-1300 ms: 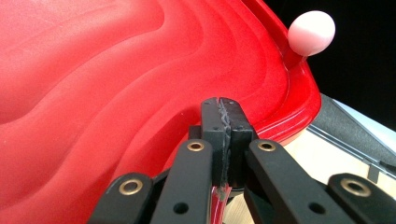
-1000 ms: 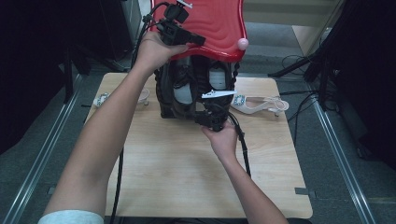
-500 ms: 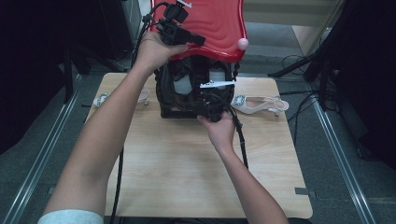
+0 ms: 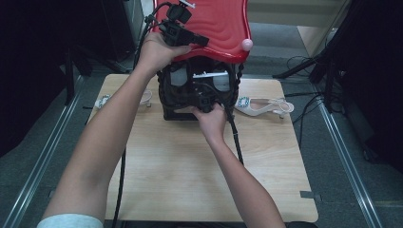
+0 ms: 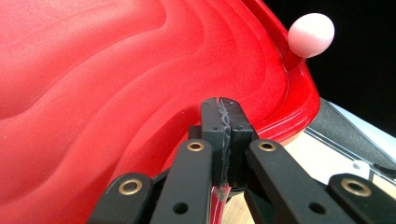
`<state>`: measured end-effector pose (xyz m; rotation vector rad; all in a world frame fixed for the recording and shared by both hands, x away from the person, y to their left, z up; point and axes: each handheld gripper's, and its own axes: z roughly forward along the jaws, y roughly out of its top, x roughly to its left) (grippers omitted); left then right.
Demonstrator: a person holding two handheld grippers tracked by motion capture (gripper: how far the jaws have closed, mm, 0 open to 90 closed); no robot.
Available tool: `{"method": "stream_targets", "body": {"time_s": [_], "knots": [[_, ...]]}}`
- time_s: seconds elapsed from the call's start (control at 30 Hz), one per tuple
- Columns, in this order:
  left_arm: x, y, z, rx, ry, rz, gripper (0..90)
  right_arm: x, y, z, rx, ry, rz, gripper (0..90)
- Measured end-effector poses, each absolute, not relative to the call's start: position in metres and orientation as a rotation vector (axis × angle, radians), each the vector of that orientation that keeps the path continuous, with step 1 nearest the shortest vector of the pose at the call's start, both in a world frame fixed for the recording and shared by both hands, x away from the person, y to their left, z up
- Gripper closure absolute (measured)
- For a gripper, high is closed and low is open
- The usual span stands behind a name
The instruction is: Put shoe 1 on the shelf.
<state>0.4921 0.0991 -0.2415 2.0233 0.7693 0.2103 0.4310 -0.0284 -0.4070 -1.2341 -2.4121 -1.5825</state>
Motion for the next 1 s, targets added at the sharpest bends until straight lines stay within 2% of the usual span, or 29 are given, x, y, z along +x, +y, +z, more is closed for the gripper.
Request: {"method": "stream_targets", "body": {"time_s": [0.37,0.67,1.0], "knots": [[0.491,0.102,-0.240,2.007,0.798,0.179,83.0,0.428,-0.028,-0.411,-1.217,-2.417,-1.586,90.0],[0.477,0.110,-0.231,2.017,0.844,0.255,69.5,0.414,-0.053,-0.413,-1.179,-2.362,-1.651,81.1],[0.450,0.116,-0.229,2.021,0.785,0.200,59.7,0.393,-0.070,-0.419,-1.099,-2.416,-1.694,67.4]]}}
